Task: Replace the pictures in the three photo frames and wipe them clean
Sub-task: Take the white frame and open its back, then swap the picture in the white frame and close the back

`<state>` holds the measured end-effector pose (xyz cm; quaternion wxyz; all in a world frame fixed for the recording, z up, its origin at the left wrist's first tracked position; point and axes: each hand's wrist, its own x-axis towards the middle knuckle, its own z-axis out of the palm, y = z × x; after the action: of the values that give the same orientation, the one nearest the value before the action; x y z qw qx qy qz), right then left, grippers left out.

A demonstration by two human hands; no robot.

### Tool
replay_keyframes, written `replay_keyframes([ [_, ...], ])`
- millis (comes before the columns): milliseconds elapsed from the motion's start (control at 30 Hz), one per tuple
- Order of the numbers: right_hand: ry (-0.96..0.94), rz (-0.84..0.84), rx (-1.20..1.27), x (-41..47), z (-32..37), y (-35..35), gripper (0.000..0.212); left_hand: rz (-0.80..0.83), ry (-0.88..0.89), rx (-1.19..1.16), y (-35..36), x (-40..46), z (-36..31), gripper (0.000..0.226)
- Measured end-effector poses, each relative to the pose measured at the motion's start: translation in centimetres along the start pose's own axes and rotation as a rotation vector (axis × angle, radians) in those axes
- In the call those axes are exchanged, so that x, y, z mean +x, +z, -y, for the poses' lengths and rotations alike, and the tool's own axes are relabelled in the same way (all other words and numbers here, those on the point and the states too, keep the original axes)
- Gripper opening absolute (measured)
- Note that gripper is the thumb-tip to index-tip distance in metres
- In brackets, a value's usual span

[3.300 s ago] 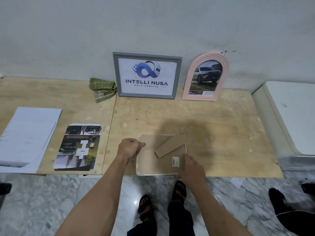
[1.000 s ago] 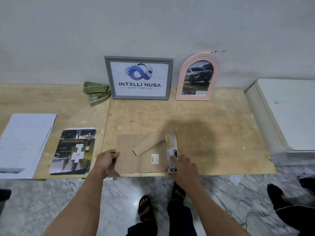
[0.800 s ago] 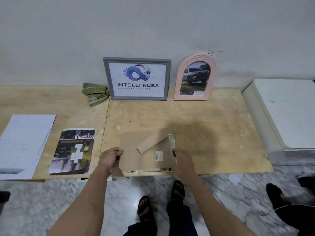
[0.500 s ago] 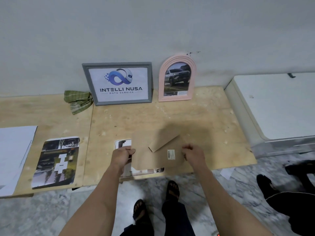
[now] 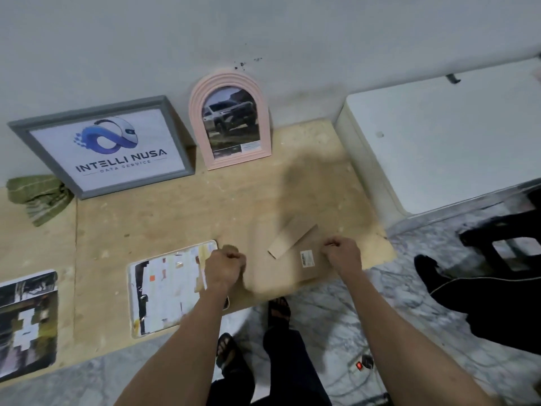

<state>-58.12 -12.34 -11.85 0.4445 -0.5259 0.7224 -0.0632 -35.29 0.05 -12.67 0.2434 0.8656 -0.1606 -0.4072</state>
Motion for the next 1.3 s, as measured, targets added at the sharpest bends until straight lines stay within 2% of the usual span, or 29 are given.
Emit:
replay_keyframes([
  [200,0.015,-0.037,-0.149,1.5,0.1,0.4,0.015,-0.007,-0.060,0.193,0.8,0.2,-0.8,0.021],
  [367,-0.083,-0.159,-0.227,0.1,2.8,2.4,0.015,-0.109,-0.102,0.172,-1.1,-0.3,-0.7,0.028],
  [433,-0.174,-0.086,-0.255,-0.8,4.3,4.1,0.016,-0.165,-0.123,0.166,-2.6,-0.4,-0.2,0.027],
  [533,-0.341,0.140,-0.318,-2.8,6.4,7.9,0.012,-0.249,-0.166,0.168,-5.7,-0.4,1.4,0.029],
  [600,-0.457,0.267,-0.324,-4.7,7.6,10.8,0.009,-0.303,-0.179,0.158,-8.0,-0.1,3.4,0.022],
  [700,-0.556,0.305,-0.370,-7.3,8.3,14.7,0.003,-0.364,-0.116,0.166,-11.3,0.5,6.9,0.027],
  [867,-0.530,0.309,-0.529,-11.1,8.6,18.9,0.018,-0.260,-0.046,0.374,-14.4,0.6,11.4,0.045],
  [1033,-0.476,0.246,-0.578,-12.5,8.5,19.8,0.022,-0.228,0.001,0.375,-14.6,1.1,12.2,0.055],
  [1200,-0.448,0.198,-0.592,-13.3,8.5,20.5,0.022,-0.257,-0.054,0.094,-14.9,1.9,11.9,0.042],
  [1300,-0.462,0.160,-0.621,-13.7,8.3,20.7,0.022,-0.215,-0.026,0.094,-15.5,2.4,12.2,0.025],
])
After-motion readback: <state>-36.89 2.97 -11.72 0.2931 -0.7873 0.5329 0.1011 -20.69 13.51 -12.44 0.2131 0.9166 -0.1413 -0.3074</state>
